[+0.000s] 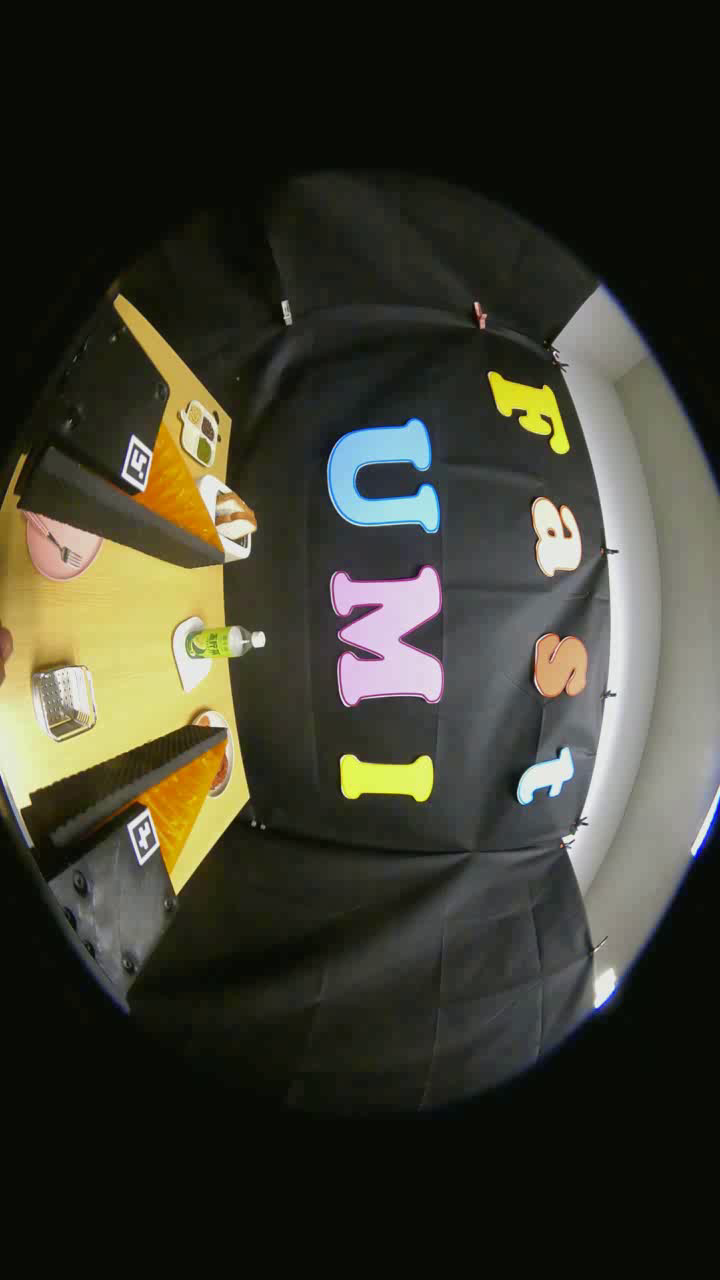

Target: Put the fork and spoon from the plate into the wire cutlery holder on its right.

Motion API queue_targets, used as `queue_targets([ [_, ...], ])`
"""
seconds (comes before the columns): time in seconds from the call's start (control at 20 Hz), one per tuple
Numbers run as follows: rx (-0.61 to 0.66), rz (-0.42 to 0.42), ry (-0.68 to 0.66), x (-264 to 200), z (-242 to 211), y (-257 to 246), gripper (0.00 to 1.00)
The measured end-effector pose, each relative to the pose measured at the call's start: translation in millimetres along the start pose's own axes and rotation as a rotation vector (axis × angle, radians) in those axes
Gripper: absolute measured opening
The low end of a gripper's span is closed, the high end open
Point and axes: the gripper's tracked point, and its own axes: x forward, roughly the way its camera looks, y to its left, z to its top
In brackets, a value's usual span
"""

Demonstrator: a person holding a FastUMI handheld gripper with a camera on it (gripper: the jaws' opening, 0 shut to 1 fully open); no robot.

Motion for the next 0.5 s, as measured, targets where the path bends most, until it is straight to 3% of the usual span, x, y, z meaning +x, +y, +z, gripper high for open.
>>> queue_targets([
  [0.5, -0.003, -0.022, 0.038, 4.9, -14.5, -10.2, 0.99],
])
